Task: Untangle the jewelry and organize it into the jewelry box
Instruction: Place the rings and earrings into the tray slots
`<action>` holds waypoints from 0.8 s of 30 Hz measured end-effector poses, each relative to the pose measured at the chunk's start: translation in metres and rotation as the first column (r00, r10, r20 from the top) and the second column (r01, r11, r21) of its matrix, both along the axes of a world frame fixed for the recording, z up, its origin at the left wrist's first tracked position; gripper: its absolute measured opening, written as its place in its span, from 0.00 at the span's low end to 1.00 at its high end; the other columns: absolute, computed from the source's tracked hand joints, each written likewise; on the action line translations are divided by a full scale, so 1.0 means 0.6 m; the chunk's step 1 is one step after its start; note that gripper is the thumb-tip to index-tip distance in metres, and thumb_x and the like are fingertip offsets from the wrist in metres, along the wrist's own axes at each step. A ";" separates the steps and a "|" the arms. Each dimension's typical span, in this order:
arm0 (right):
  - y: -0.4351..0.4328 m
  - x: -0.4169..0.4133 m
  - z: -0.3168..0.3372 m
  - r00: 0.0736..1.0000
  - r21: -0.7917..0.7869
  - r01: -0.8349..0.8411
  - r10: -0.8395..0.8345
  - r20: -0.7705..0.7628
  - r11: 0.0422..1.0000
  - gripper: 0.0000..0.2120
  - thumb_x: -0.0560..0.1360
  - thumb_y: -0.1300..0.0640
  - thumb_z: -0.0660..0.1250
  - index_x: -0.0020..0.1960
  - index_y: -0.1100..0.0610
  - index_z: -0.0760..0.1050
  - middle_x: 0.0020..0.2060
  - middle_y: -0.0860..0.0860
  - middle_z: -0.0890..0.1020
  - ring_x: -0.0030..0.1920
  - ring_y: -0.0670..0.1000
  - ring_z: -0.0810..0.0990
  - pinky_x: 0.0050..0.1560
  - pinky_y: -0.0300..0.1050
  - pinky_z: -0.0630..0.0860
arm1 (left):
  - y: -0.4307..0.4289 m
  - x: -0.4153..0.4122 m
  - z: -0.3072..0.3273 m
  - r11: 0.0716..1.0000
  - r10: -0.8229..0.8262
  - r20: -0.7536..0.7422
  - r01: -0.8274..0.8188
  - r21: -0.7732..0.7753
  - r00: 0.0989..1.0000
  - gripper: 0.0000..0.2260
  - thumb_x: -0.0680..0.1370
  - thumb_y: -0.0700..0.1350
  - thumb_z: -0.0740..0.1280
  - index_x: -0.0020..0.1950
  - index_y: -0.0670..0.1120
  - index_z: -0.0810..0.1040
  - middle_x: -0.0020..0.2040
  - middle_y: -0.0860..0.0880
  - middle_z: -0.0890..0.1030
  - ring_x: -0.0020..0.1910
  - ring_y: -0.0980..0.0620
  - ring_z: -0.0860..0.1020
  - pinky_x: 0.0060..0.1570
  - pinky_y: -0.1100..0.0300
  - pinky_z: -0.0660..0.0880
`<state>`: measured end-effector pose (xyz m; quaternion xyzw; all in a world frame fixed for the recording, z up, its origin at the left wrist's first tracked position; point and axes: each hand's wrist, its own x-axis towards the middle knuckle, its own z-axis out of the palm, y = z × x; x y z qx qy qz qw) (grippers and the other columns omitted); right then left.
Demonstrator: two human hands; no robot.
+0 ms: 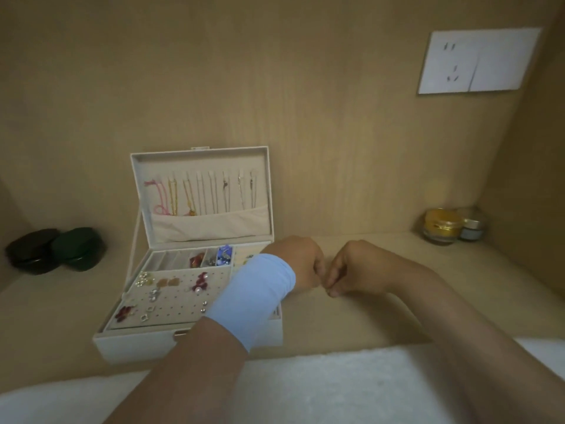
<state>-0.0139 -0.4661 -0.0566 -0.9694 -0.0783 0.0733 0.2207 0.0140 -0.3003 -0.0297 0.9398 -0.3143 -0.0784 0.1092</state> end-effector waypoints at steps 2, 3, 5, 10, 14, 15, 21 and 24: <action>-0.007 0.002 -0.001 1.000 0.038 0.004 -0.004 -0.006 0.999 0.06 0.68 0.55 0.79 0.44 0.50 0.87 0.38 0.41 0.86 0.35 0.33 0.78 0.39 0.27 0.71 | -0.006 0.001 -0.007 1.000 0.013 -0.012 -0.013 -0.007 1.000 0.08 0.73 0.46 0.66 0.47 0.55 0.83 0.50 0.54 0.83 0.50 0.50 0.81 0.54 0.57 0.77; -0.008 0.003 0.001 1.000 0.068 0.010 -0.010 0.000 0.998 0.05 0.69 0.55 0.78 0.44 0.50 0.87 0.37 0.41 0.85 0.34 0.33 0.77 0.38 0.27 0.71 | -0.006 0.001 -0.007 0.999 0.016 -0.010 -0.016 -0.027 1.000 0.07 0.73 0.46 0.66 0.46 0.56 0.83 0.48 0.55 0.82 0.49 0.51 0.80 0.54 0.58 0.77; -0.009 0.001 0.009 0.999 0.176 0.024 -0.031 0.039 0.984 0.02 0.71 0.56 0.76 0.44 0.51 0.87 0.31 0.41 0.83 0.29 0.36 0.75 0.35 0.30 0.70 | 0.000 0.003 -0.003 0.991 0.026 -0.020 -0.029 -0.129 0.999 0.04 0.73 0.46 0.69 0.43 0.55 0.81 0.44 0.56 0.81 0.47 0.53 0.80 0.52 0.60 0.75; 0.018 -0.004 0.044 0.992 0.393 0.013 -0.060 0.107 0.919 0.08 0.76 0.56 0.71 0.40 0.57 0.84 0.24 0.46 0.76 0.25 0.44 0.69 0.29 0.38 0.66 | 0.055 0.015 0.026 0.894 0.018 -0.050 -0.039 -0.447 0.999 0.08 0.70 0.49 0.76 0.48 0.54 0.83 0.40 0.58 0.83 0.37 0.64 0.78 0.46 0.65 0.74; 0.067 -0.006 0.064 0.989 0.496 -0.045 -0.031 0.145 0.867 0.11 0.79 0.54 0.68 0.44 0.59 0.84 0.40 0.65 0.83 0.29 0.52 0.71 0.30 0.41 0.68 | 0.116 0.011 0.052 0.842 0.004 -0.058 -0.034 -0.538 0.998 0.07 0.72 0.45 0.76 0.49 0.54 0.86 0.41 0.58 0.85 0.38 0.67 0.79 0.44 0.72 0.74; 0.080 -0.006 0.068 0.988 0.524 -0.052 -0.033 0.151 0.850 0.11 0.80 0.54 0.67 0.44 0.60 0.84 0.41 0.63 0.84 0.29 0.51 0.72 0.29 0.39 0.68 | 0.131 0.009 0.056 0.820 0.006 -0.057 -0.037 -0.571 0.998 0.07 0.72 0.45 0.76 0.48 0.54 0.86 0.41 0.58 0.85 0.39 0.66 0.79 0.45 0.73 0.74; 0.174 -0.002 0.088 0.996 0.710 -0.066 0.001 0.092 0.701 0.11 0.82 0.57 0.64 0.47 0.59 0.82 0.39 0.51 0.84 0.26 0.49 0.71 0.24 0.32 0.65 | 0.221 0.006 0.061 0.699 0.082 -0.069 -0.107 -0.707 0.994 0.03 0.73 0.44 0.75 0.46 0.50 0.86 0.42 0.55 0.86 0.45 0.56 0.83 0.50 0.64 0.79; 0.217 0.007 0.093 0.994 0.735 -0.036 -0.053 0.098 0.677 0.11 0.80 0.54 0.67 0.44 0.58 0.83 0.36 0.52 0.85 0.23 0.49 0.71 0.23 0.35 0.65 | 0.256 0.006 0.058 0.681 0.150 -0.067 -0.152 -0.716 0.986 0.02 0.74 0.44 0.73 0.45 0.48 0.85 0.40 0.53 0.85 0.40 0.53 0.82 0.46 0.61 0.80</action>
